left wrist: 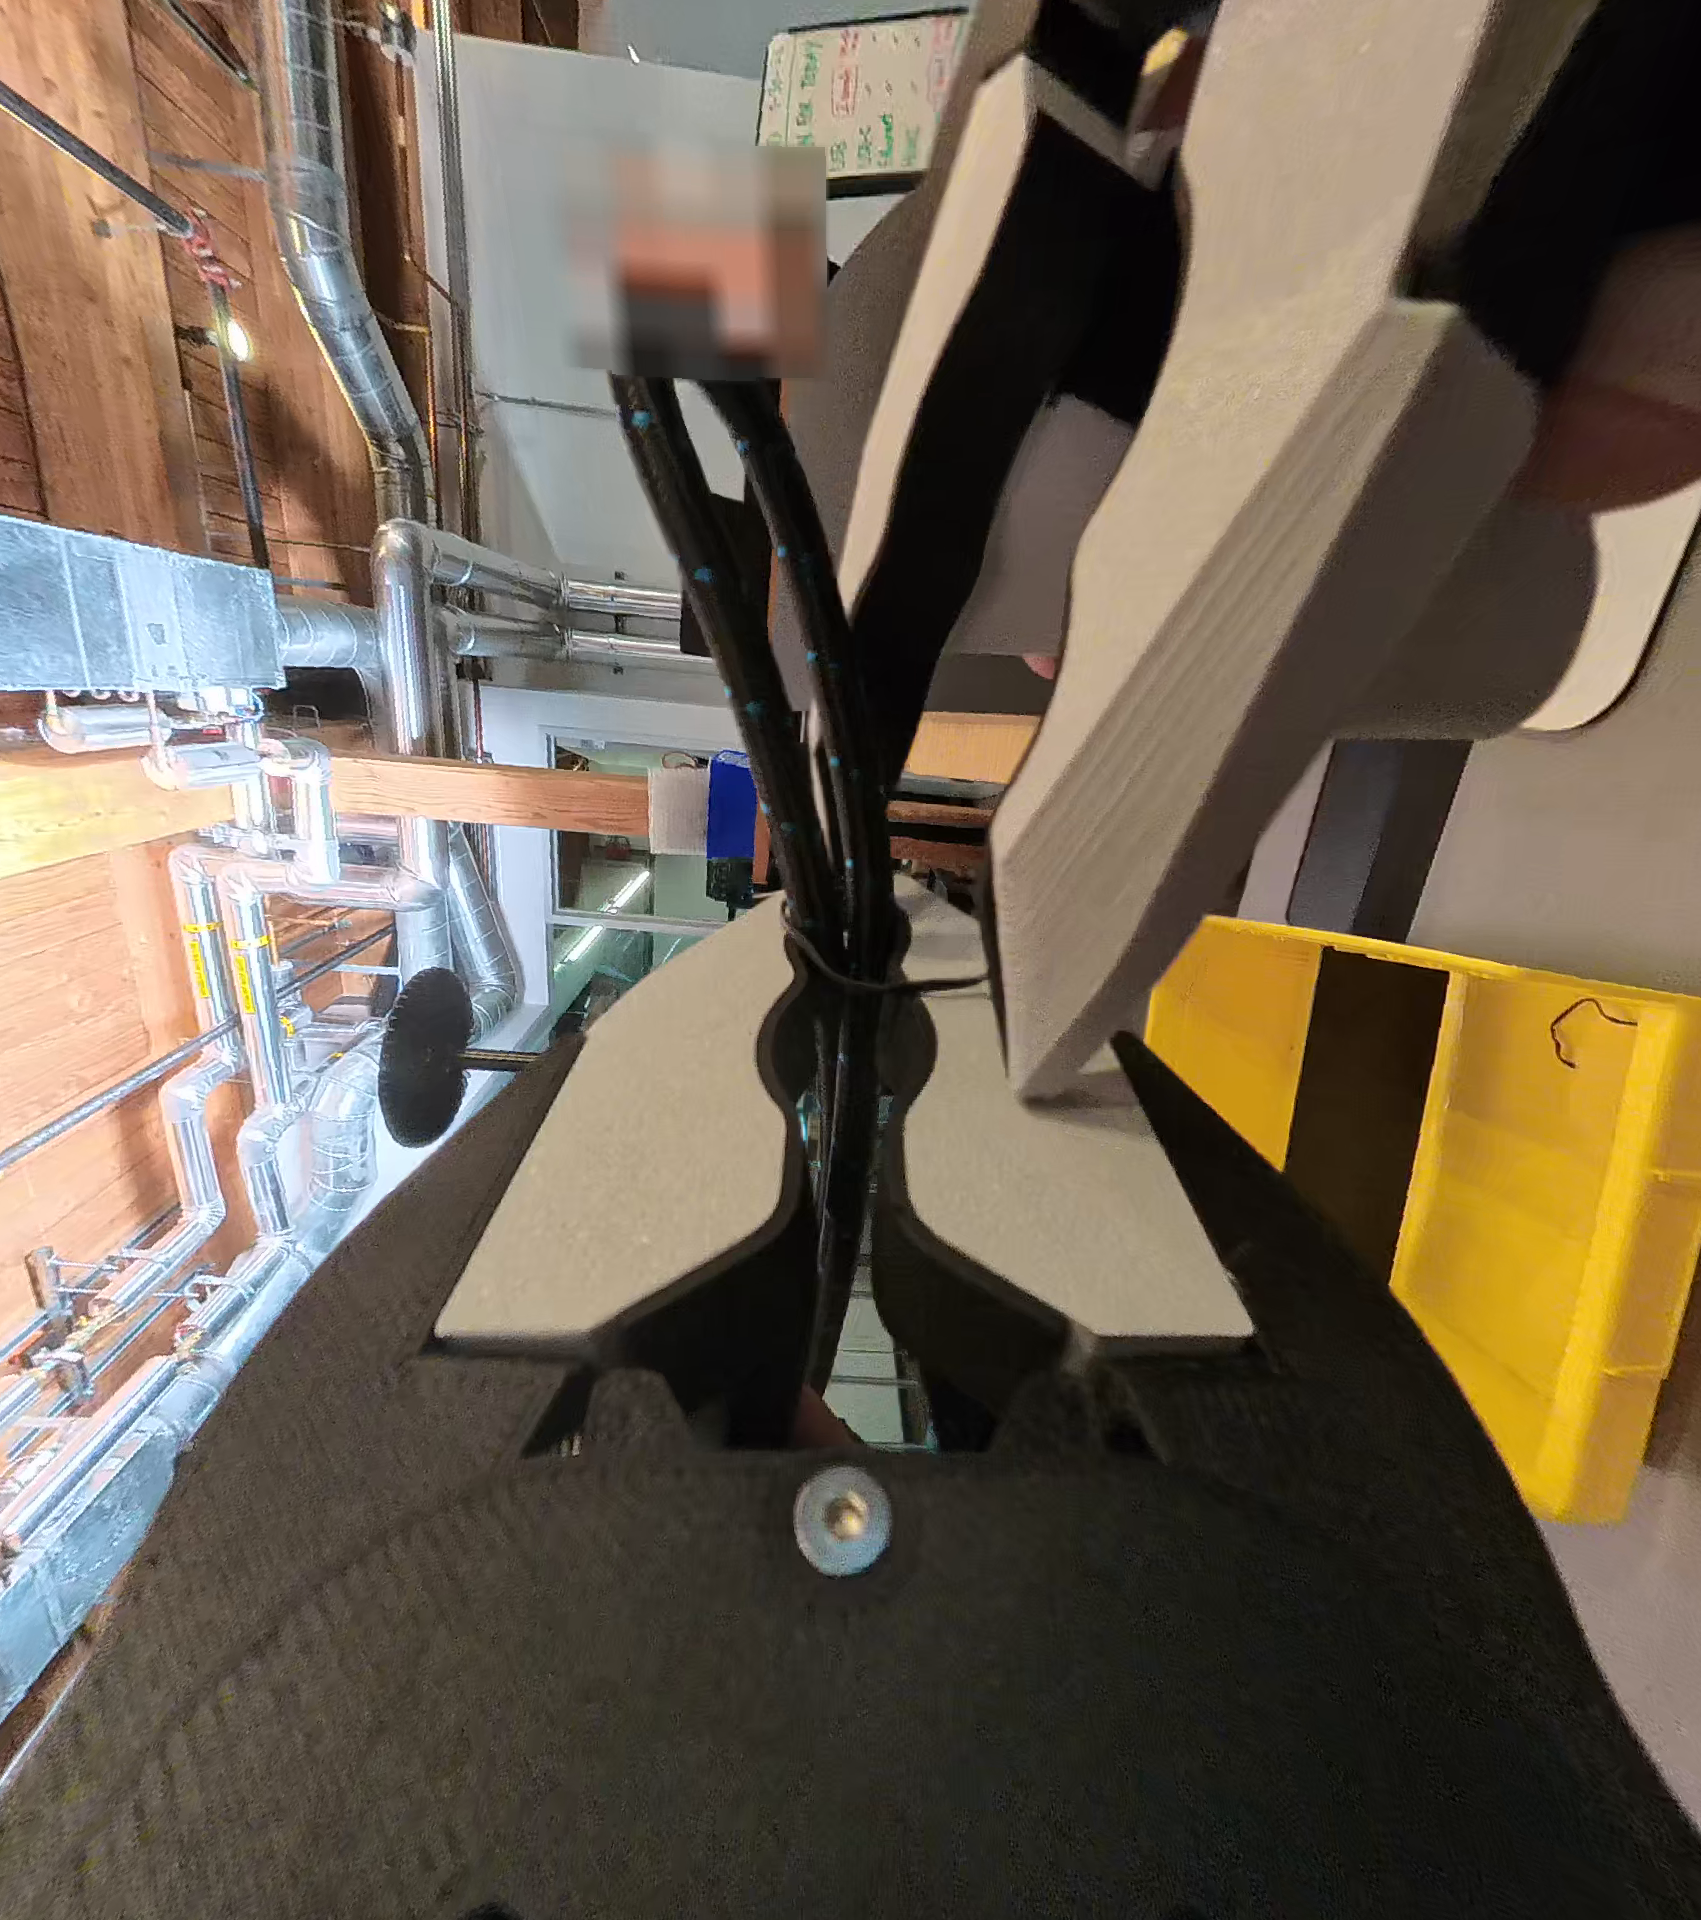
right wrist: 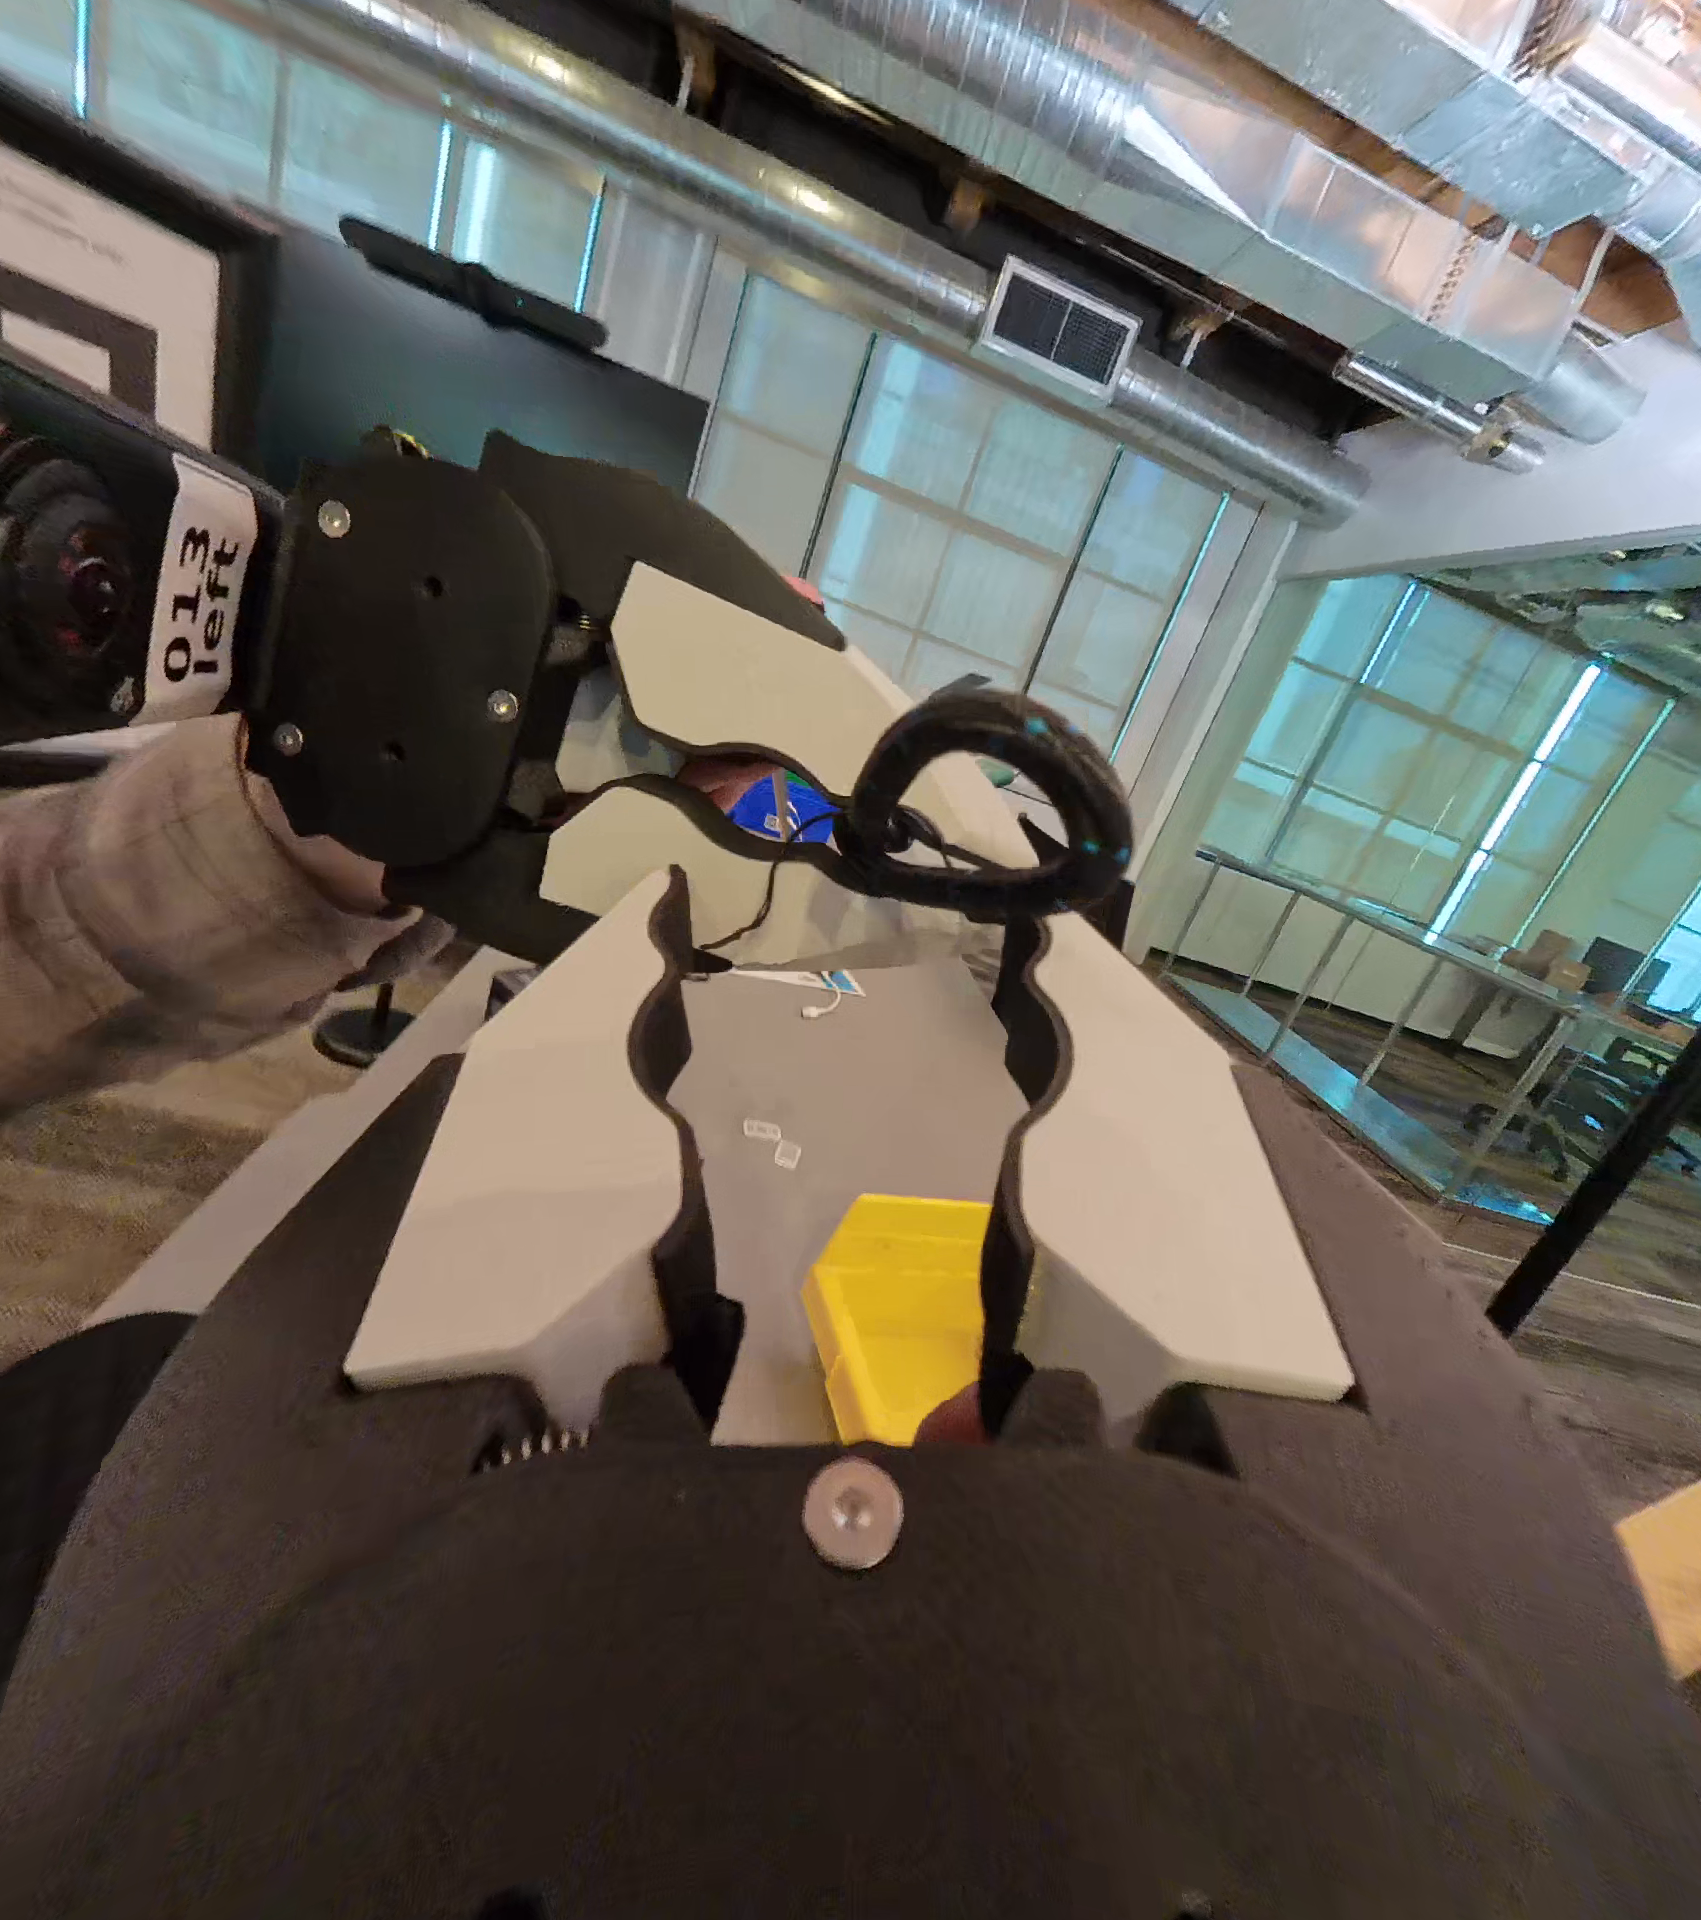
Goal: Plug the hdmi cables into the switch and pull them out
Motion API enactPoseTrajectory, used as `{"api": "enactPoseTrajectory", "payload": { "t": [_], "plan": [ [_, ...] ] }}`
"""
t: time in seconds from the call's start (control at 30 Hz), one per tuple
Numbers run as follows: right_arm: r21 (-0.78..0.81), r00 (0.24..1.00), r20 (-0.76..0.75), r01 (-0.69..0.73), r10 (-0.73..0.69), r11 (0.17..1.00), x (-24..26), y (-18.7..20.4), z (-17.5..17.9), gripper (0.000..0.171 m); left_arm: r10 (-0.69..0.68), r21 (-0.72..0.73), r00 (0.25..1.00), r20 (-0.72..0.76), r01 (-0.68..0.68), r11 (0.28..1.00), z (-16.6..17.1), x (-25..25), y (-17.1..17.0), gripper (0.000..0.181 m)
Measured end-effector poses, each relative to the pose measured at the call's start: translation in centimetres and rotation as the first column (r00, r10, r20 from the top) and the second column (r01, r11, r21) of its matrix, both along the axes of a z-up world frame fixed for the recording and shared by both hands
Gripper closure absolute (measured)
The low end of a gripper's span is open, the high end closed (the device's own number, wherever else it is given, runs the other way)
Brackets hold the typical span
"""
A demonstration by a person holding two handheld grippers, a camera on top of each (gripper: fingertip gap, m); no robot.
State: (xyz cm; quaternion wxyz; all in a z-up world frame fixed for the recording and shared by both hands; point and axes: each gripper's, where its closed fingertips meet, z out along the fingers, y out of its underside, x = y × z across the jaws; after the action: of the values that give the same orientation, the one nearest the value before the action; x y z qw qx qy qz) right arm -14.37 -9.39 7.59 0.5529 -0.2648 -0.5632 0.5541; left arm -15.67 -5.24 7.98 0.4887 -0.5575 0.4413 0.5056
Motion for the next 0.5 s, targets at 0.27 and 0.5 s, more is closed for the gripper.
{"api": "enactPoseTrajectory", "payload": {
  "t": [0.27, 0.5],
  "plan": [
    [-0.076, 0.996, -0.084, -0.01, 0.003, 0.997, 0.62, 0.47, 0.69, 0.131, -0.002, 0.032, 0.999, 0.032, 0.001, 0.999, 0.64, 0.34, 0.35, 0.175],
    [-0.073, 0.995, -0.096, 0.016, -0.023, 0.997, 0.94, 0.81, 0.75, 0.131, 0.016, 0.019, 0.999, 0.04, -0.017, 1.0, 0.6, 0.52, 0.8, 0.175]
  ]
}}
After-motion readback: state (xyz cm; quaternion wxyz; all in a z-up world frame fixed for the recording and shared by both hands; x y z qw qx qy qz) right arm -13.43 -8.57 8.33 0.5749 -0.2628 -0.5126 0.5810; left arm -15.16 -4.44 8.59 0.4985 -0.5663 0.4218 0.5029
